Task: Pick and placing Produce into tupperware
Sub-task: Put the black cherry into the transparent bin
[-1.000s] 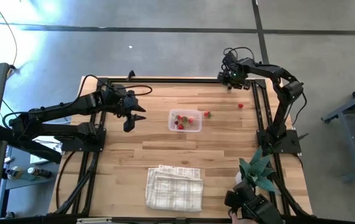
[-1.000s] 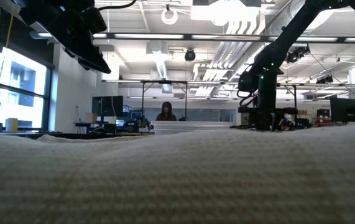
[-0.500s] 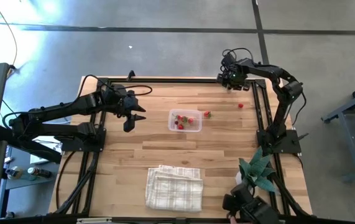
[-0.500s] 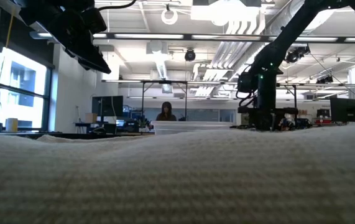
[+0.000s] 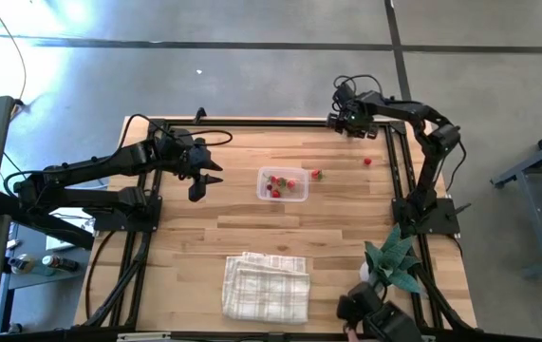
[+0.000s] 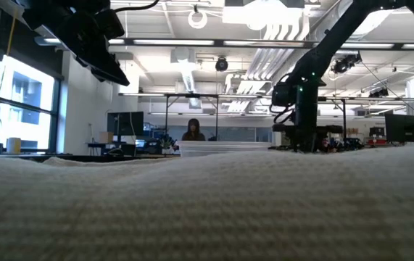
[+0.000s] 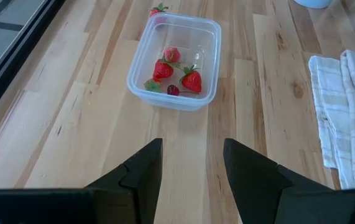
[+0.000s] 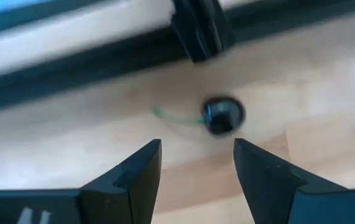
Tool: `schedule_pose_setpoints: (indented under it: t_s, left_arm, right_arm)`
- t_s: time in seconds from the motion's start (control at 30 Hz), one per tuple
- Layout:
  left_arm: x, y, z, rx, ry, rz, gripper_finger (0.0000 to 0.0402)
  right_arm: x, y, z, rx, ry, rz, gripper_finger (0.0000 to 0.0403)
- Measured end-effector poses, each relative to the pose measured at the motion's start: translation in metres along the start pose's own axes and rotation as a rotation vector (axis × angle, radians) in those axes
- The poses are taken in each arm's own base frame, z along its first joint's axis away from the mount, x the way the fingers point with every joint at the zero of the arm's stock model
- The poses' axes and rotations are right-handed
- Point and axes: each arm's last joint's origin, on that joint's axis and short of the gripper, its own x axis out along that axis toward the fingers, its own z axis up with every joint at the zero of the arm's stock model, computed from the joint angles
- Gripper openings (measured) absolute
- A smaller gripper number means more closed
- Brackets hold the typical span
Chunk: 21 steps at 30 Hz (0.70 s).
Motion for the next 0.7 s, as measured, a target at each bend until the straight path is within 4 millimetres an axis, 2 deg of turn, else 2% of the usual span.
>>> schedule_pose_setpoints:
  t_s: [0.27,0.43,0.7]
  left_arm:
    - [0.0,0.0,0.0,0.0,0.0,0.0,0.0159]
    - [0.0,0.0,0.0,0.0,0.0,0.0,0.0159]
    - [0.0,0.0,0.0,0.0,0.0,0.0,0.0159]
  right_arm:
    - [0.001,-0.011,0.005,0.026,0.032,-0.045,0.0193]
    - [0.002,-0.011,0.008,0.051,0.012,-0.027,0.0193]
    - [0.013,-0.016,0.005,0.083,0.01,0.0,0.0193]
